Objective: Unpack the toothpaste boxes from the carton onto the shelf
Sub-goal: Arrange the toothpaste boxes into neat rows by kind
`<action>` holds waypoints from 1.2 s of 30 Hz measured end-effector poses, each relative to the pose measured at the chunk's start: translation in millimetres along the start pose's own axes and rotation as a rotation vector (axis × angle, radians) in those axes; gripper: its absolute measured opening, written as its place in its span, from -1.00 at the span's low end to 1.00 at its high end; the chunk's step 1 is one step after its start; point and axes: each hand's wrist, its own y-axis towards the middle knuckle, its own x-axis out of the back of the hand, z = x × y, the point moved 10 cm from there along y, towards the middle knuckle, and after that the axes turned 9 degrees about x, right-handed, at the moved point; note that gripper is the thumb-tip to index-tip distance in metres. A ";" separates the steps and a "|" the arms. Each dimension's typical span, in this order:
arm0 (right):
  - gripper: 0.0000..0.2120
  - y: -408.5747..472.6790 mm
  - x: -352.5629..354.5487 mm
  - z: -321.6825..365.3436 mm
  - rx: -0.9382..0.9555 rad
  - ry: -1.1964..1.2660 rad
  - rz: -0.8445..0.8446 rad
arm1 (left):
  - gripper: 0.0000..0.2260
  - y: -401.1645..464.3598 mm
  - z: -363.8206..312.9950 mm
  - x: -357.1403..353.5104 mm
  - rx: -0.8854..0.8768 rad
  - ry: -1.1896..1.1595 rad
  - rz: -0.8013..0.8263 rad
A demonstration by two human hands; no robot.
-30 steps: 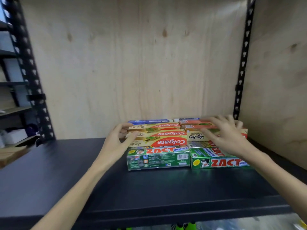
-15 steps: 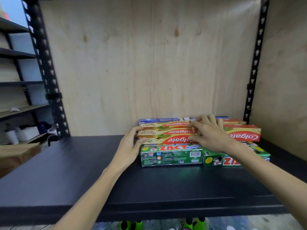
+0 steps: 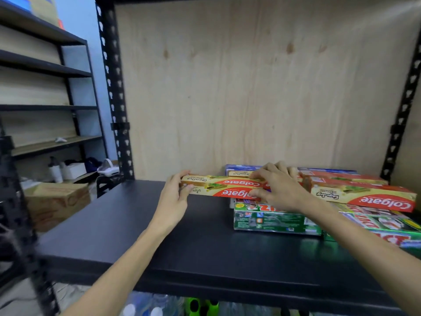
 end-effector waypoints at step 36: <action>-0.69 67.0 -100.7 180.0 -0.014 0.749 0.261 | -0.54 4.3 58.7 86.6 0.106 0.078 0.194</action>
